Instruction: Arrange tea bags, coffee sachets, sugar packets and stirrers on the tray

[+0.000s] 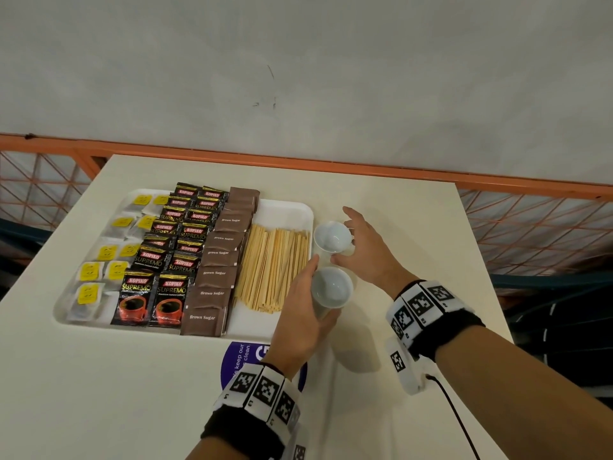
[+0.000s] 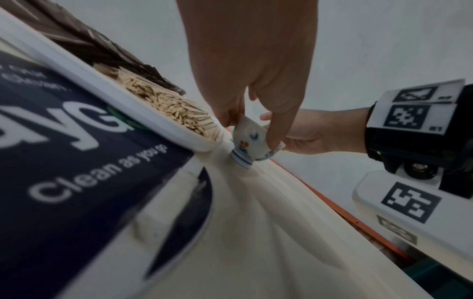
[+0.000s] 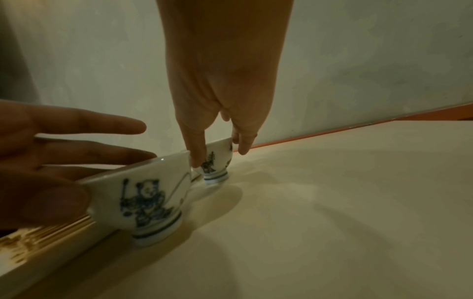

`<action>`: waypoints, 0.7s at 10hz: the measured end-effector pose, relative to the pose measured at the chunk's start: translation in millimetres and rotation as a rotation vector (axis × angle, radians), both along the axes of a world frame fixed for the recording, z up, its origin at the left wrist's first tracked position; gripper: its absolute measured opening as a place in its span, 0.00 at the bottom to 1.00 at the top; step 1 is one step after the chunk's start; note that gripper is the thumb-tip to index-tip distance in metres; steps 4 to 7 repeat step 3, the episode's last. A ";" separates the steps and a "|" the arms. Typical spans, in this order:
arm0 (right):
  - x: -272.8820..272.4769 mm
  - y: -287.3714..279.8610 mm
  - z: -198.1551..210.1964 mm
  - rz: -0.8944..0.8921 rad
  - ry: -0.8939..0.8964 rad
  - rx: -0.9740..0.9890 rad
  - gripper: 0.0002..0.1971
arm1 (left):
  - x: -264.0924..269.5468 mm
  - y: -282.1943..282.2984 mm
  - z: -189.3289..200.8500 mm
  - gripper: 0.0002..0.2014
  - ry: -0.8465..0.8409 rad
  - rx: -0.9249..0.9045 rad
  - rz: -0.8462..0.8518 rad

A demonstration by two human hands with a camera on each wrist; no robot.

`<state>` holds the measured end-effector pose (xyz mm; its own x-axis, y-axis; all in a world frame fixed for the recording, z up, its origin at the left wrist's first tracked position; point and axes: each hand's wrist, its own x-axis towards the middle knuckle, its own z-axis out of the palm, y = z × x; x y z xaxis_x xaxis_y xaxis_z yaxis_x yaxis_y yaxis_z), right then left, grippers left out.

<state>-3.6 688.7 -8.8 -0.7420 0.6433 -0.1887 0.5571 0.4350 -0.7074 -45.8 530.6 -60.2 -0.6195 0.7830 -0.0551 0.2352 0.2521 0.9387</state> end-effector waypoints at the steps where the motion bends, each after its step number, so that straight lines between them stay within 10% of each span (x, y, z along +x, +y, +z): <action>1: 9.9 -3.5 5.4 -0.031 0.021 -0.028 0.49 | 2.3 -4.4 12.7 0.41 -0.016 0.034 -0.010; 3: 72.0 -27.3 12.0 -0.068 0.073 0.042 0.31 | 15.2 -62.9 42.8 0.22 0.098 -0.077 -0.025; 7: 72.0 -27.3 12.0 -0.068 0.073 0.042 0.31 | 15.2 -62.9 42.8 0.22 0.098 -0.077 -0.025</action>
